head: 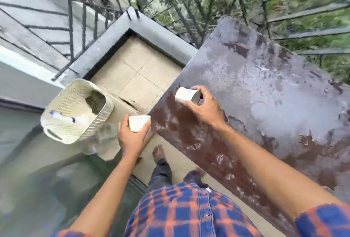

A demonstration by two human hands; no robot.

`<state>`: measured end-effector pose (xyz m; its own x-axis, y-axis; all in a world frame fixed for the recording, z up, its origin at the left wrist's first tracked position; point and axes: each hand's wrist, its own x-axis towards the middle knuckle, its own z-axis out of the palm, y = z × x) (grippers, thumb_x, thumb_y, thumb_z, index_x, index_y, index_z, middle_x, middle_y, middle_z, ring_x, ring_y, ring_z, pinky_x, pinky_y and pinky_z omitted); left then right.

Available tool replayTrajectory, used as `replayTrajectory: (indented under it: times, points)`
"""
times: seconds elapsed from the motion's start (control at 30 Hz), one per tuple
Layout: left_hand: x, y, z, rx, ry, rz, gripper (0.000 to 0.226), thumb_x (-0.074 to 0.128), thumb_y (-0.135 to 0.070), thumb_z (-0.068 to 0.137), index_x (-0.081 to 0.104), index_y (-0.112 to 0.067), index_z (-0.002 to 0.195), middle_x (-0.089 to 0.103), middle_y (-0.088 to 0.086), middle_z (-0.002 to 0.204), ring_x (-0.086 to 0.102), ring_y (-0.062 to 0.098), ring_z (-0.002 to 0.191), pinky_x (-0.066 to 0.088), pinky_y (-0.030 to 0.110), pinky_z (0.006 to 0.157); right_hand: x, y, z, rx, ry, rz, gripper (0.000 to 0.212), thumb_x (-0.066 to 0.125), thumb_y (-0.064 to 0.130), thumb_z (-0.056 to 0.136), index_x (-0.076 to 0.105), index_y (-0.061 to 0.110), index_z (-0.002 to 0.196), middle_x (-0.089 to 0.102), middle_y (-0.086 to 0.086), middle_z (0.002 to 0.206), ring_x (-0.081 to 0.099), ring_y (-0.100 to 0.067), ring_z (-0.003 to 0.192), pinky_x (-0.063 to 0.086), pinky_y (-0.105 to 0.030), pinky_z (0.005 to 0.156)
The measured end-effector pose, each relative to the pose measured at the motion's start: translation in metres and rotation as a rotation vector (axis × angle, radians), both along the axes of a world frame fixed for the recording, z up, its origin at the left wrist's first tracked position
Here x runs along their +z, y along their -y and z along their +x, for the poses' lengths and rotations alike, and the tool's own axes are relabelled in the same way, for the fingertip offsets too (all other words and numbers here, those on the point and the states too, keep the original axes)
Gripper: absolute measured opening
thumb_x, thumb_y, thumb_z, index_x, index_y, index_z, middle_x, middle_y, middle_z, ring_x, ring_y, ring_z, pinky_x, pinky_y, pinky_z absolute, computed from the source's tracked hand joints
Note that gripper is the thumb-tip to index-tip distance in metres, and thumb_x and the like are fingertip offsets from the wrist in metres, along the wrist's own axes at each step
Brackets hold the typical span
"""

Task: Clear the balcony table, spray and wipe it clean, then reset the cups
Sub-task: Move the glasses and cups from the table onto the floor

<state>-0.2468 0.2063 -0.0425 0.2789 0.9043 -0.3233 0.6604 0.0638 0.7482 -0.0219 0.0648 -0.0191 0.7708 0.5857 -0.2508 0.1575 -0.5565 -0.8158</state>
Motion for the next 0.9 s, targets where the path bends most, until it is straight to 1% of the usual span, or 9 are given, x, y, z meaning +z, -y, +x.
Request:
replayTrajectory:
  times: [0.1, 0.2, 0.3, 0.4, 0.53, 0.63, 0.7, 0.77, 0.9]
  points:
    - [-0.022, -0.015, -0.050, 0.156, -0.007, -0.092, 0.071, 0.090, -0.040, 0.072, 0.061, -0.018, 0.132, 0.066, -0.001, 0.118, 0.064, 0.023, 0.106, 0.048, 0.032, 0.089, 0.005, -0.059, -0.037, 0.278, 0.041, -0.025, 0.066, 0.065, 0.070, 0.068, 0.065, 0.029, 0.120, 0.068, 0.008, 0.116, 0.064, -0.017, 0.107, 0.050, -0.037, 0.097]
    - [-0.054, -0.022, -0.090, 0.278, 0.009, -0.160, 0.060, 0.093, -0.038, 0.065, 0.059, -0.029, 0.113, 0.068, 0.002, 0.110, 0.066, 0.029, 0.104, 0.051, 0.035, 0.087, 0.004, -0.111, -0.074, 0.524, 0.075, -0.097, 0.072, 0.061, 0.078, 0.067, 0.064, 0.032, 0.121, 0.068, 0.009, 0.117, 0.061, -0.013, 0.105, 0.047, -0.030, 0.090]
    - [-0.078, -0.024, -0.114, 0.343, -0.088, -0.241, 0.069, 0.093, -0.025, 0.067, 0.060, -0.021, 0.128, 0.067, 0.008, 0.126, 0.061, 0.032, 0.120, 0.048, 0.039, 0.099, -0.011, -0.150, -0.101, 0.724, 0.132, -0.171, 0.064, 0.071, 0.065, 0.072, 0.063, 0.028, 0.124, 0.069, 0.003, 0.117, 0.061, -0.018, 0.106, 0.040, -0.025, 0.081]
    - [-0.097, -0.031, -0.128, 0.409, -0.126, -0.325, 0.086, 0.092, -0.023, 0.069, 0.052, -0.015, 0.144, 0.057, 0.010, 0.143, 0.053, 0.032, 0.131, 0.043, 0.039, 0.108, -0.038, -0.185, -0.123, 0.856, 0.155, -0.283, 0.064, 0.076, 0.057, 0.073, 0.062, 0.024, 0.127, 0.068, -0.001, 0.120, 0.061, -0.024, 0.108, 0.040, -0.027, 0.081]
    - [-0.125, -0.042, -0.138, 0.475, -0.180, -0.391, 0.090, 0.087, -0.022, 0.076, 0.041, -0.014, 0.152, 0.045, 0.011, 0.149, 0.045, 0.033, 0.137, 0.037, 0.035, 0.107, -0.084, -0.220, -0.134, 0.922, 0.136, -0.477, 0.063, 0.078, 0.055, 0.070, 0.061, 0.027, 0.124, 0.069, 0.001, 0.115, 0.062, -0.024, 0.105, 0.045, -0.030, 0.079]
    - [-0.147, -0.056, -0.138, 0.536, -0.178, -0.417, 0.086, 0.086, -0.019, 0.077, 0.043, -0.013, 0.151, 0.044, 0.011, 0.149, 0.044, 0.033, 0.137, 0.036, 0.033, 0.104, -0.116, -0.245, -0.134, 0.817, 0.094, -0.574, 0.065, 0.083, 0.051, 0.069, 0.063, 0.022, 0.123, 0.070, -0.004, 0.114, 0.064, -0.028, 0.106, 0.046, -0.030, 0.081]
    - [-0.162, -0.070, -0.136, 0.589, -0.157, -0.416, 0.082, 0.086, -0.018, 0.077, 0.045, -0.014, 0.147, 0.046, 0.010, 0.147, 0.045, 0.031, 0.135, 0.037, 0.033, 0.102, -0.136, -0.261, -0.136, 0.729, 0.071, -0.614, 0.069, 0.086, 0.049, 0.068, 0.063, 0.020, 0.126, 0.070, -0.006, 0.118, 0.064, -0.028, 0.109, 0.047, -0.031, 0.086]
    - [-0.174, -0.080, -0.130, 0.632, -0.147, -0.414, 0.080, 0.086, -0.018, 0.075, 0.046, -0.018, 0.145, 0.047, 0.009, 0.143, 0.046, 0.031, 0.133, 0.040, 0.035, 0.101, -0.151, -0.275, -0.139, 0.681, 0.040, -0.630, 0.072, 0.087, 0.046, 0.067, 0.061, 0.021, 0.129, 0.069, -0.005, 0.120, 0.063, -0.027, 0.110, 0.045, -0.029, 0.085]
    - [-0.196, -0.077, -0.123, 0.760, -0.131, -0.414, 0.081, 0.087, -0.017, 0.074, 0.048, -0.027, 0.144, 0.048, 0.006, 0.139, 0.046, 0.030, 0.132, 0.041, 0.039, 0.105, -0.174, -0.296, -0.150, 0.723, 0.052, -0.638, 0.071, 0.087, 0.041, 0.067, 0.060, 0.022, 0.130, 0.066, -0.005, 0.123, 0.062, -0.026, 0.112, 0.045, -0.029, 0.088]
